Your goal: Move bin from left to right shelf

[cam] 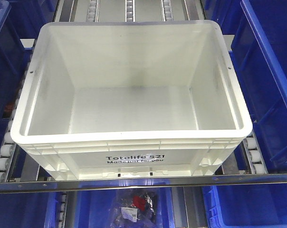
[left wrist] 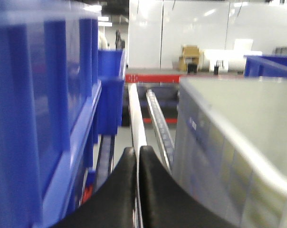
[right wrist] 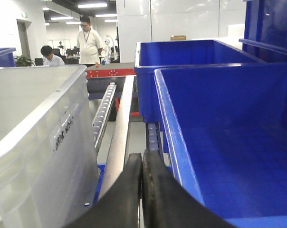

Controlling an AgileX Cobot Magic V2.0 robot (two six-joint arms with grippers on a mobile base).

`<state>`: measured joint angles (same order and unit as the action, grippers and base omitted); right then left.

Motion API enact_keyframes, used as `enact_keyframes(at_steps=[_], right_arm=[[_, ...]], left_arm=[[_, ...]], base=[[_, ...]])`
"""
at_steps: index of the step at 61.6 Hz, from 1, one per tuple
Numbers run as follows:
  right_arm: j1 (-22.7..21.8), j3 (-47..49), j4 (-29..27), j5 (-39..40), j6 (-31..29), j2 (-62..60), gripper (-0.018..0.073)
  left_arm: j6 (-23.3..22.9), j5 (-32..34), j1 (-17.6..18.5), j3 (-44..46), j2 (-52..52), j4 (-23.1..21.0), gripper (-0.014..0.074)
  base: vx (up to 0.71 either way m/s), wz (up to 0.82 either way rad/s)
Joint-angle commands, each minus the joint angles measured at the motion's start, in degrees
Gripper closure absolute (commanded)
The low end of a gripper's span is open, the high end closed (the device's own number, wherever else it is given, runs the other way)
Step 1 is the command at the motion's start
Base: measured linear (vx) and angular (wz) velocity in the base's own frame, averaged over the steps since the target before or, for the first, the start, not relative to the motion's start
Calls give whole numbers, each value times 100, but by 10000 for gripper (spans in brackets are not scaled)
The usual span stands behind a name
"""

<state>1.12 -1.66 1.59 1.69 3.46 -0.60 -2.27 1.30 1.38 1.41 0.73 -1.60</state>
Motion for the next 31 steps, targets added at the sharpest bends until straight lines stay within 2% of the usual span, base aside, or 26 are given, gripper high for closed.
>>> enact_keyframes(at_steps=[1,11,19,31], right_arm=[[-7,370,71,372,-61,-47,567],[-7,1252,109,-169,-61,-47,567],[-7,2012,109,-735,-61,-35,567],[-7,3177,109,-1759,-61,435,567]], left_arm=[[-44,545,16,612,56,-41,604],[-33,-56,16,1534,51,-16,604],[-33,-831,16,2294,-126,6,604],[-33,-2142,16,3489,-974,1,604]], base=[[0,0],[0,0],[0,0],[0,0]])
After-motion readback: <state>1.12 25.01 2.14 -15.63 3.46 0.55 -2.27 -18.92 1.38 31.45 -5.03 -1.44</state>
